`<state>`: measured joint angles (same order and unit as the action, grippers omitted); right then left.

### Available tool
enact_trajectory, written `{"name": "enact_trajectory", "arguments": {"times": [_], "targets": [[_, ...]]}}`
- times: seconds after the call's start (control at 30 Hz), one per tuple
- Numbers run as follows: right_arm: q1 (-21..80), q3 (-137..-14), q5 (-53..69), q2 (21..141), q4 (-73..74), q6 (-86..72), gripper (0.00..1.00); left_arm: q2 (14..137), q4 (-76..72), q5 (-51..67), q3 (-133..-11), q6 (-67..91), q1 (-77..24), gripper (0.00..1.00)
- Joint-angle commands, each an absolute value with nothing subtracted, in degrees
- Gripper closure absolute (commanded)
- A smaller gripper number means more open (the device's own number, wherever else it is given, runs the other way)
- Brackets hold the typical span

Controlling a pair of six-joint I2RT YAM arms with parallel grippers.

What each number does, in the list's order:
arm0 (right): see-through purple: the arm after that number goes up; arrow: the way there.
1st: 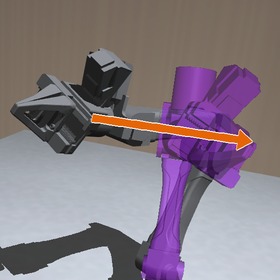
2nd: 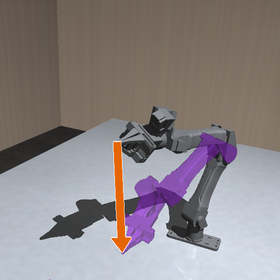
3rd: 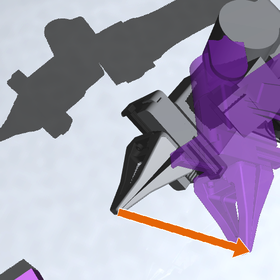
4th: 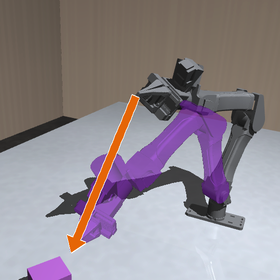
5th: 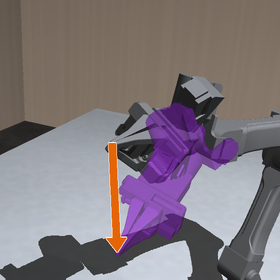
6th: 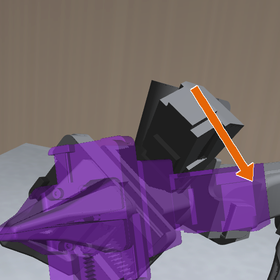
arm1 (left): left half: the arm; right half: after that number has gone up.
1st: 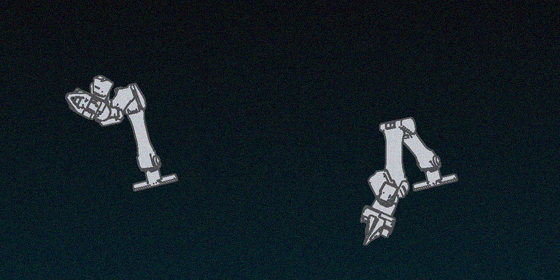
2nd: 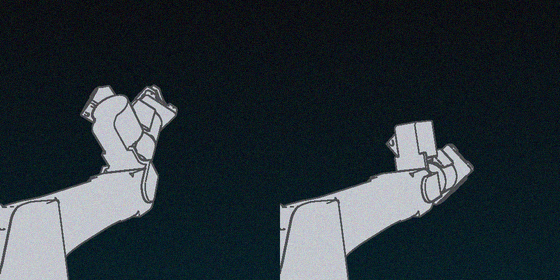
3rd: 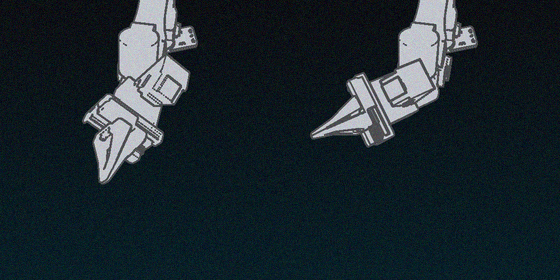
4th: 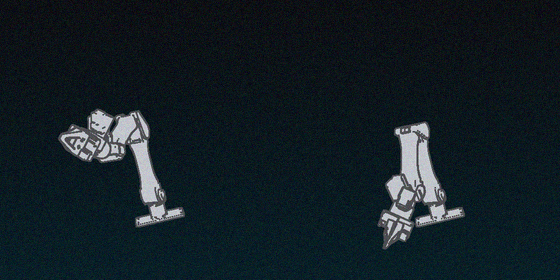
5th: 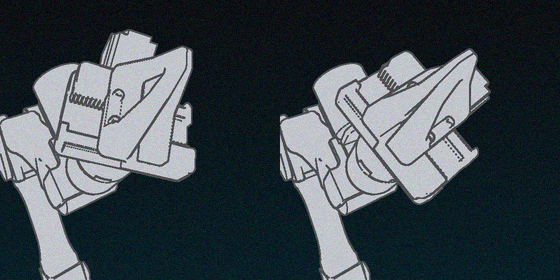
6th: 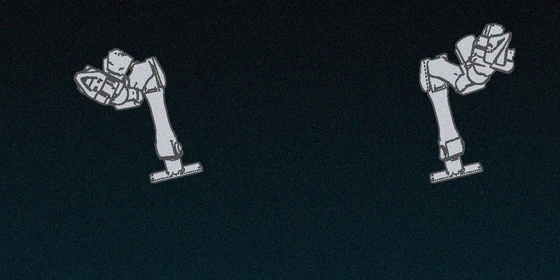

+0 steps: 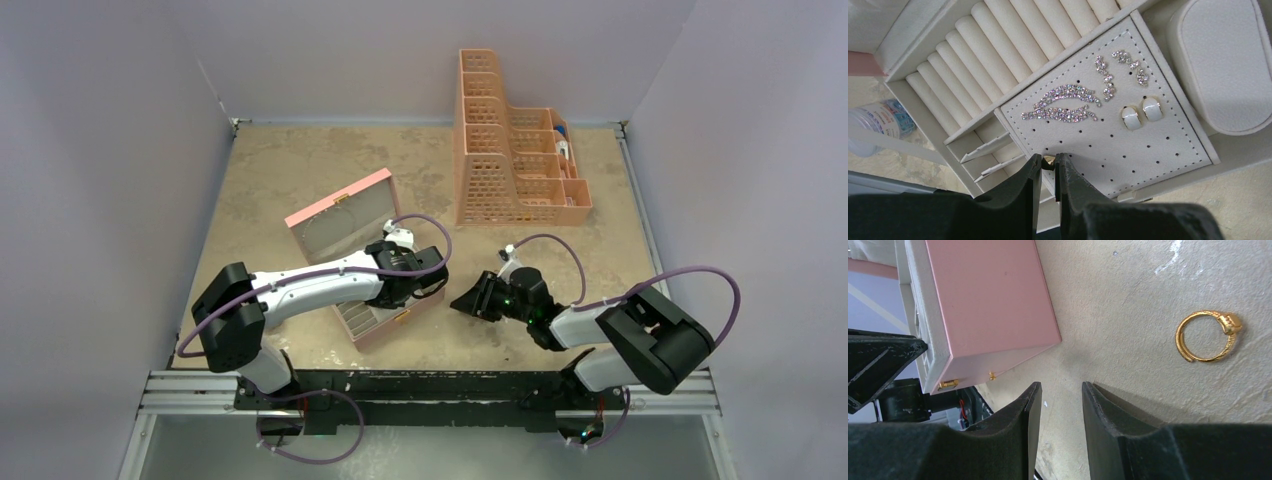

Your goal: Organize the mixed jewelry

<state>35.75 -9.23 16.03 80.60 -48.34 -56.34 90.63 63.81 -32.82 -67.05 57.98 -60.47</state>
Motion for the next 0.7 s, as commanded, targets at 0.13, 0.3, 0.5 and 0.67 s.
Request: {"name": "enact_trajectory", "arguments": {"times": [0.13,0.3,0.5,0.67], "targets": [[36.1,-9.8,15.7,81.1,-48.6,-55.4,0.61,88.4,64.4,-31.7,-66.3,56.6,-60.6,0.85],[36.0,-9.9,15.8,81.4,-48.6,-55.4,0.61,88.5,63.7,-31.1,-66.6,55.4,-60.7,0.85],[36.0,-10.2,15.9,81.6,-48.7,-55.4,0.61,88.7,62.3,-31.0,-66.3,54.7,-60.7,0.85],[36.0,-10.3,15.9,81.4,-48.4,-55.4,0.61,89.6,61.4,-31.4,-66.0,54.5,-60.7,0.85]]}}
